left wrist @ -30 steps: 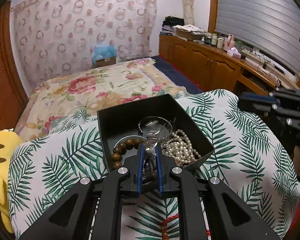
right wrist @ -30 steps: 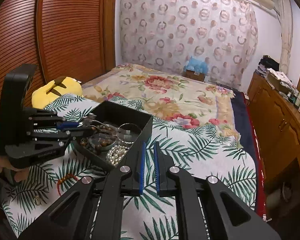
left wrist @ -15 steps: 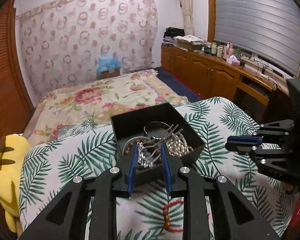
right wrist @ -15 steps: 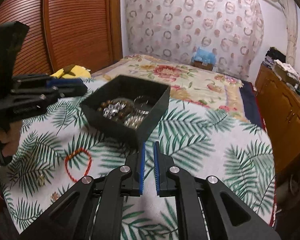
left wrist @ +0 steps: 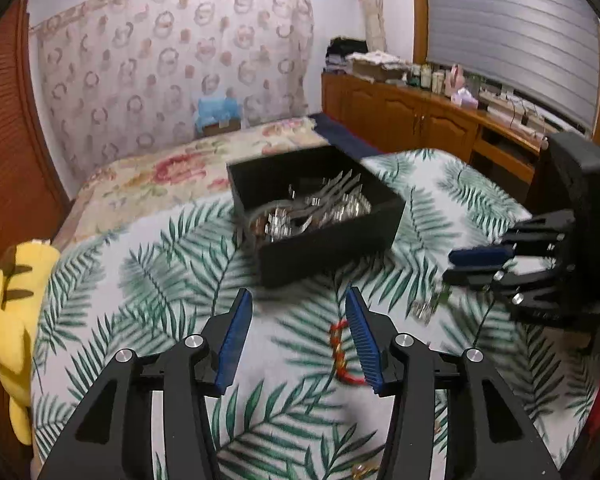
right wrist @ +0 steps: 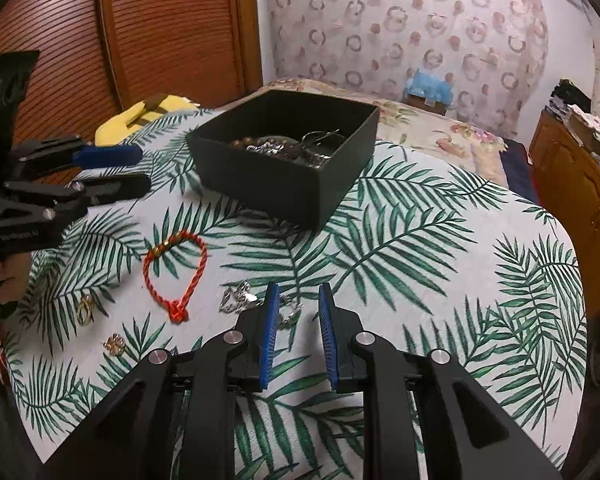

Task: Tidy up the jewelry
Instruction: 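Grasp the red cord bracelet with the left tool while the right tool grasps the silver pendant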

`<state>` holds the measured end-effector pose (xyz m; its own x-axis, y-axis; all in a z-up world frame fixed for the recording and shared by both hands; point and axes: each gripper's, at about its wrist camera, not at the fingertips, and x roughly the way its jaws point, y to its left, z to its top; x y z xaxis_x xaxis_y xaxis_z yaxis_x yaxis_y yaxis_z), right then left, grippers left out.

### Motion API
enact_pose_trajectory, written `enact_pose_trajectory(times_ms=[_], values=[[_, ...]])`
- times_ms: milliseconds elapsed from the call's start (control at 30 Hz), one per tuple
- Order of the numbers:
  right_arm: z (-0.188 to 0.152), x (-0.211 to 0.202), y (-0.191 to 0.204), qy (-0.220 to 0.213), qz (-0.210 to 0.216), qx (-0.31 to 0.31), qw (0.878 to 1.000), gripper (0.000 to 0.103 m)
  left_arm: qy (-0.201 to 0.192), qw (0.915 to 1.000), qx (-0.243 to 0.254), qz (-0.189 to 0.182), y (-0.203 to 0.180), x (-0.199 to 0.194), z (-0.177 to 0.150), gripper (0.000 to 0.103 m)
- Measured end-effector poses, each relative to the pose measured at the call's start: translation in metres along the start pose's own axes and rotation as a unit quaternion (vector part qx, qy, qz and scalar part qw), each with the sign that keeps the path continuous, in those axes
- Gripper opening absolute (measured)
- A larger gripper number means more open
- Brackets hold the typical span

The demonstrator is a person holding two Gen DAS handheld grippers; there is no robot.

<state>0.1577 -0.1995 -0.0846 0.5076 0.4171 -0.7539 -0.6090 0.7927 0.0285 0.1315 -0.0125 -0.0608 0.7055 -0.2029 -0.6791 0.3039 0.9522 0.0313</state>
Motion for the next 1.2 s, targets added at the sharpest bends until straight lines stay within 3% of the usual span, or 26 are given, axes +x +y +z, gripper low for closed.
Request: enact_pose_trajectory(times_ms=[233, 500, 667, 1033, 1200], values=[[0.002, 0.004, 0.015, 0.008, 0.016, -0.025, 1.000, 0.022, 0.041, 0.9991, -0.005, -0.001, 0.007, 0.018, -0.020, 0.049], [0.003, 0.013, 0.020, 0.038, 0.017, -0.048, 0.998, 0.022, 0.072, 0.9974, 0.007, -0.003, 0.006, 0.030, -0.025, 0.060], [-0.001, 0.011, 0.024, 0.043, 0.008, -0.066, 0.997, 0.017, 0.071, 0.9975, 0.001, -0.006, 0.010, 0.031, -0.026, 0.063], [-0.008, 0.009, 0.019, 0.020, 0.018, -0.046, 0.999, 0.017, 0.050, 0.9985, 0.007, -0.023, -0.005, 0.014, -0.018, 0.063], [-0.008, 0.009, 0.020, 0.019, 0.009, -0.054, 0.998, 0.017, 0.062, 0.9972, 0.016, -0.037, -0.015, 0.022, -0.017, 0.040]])
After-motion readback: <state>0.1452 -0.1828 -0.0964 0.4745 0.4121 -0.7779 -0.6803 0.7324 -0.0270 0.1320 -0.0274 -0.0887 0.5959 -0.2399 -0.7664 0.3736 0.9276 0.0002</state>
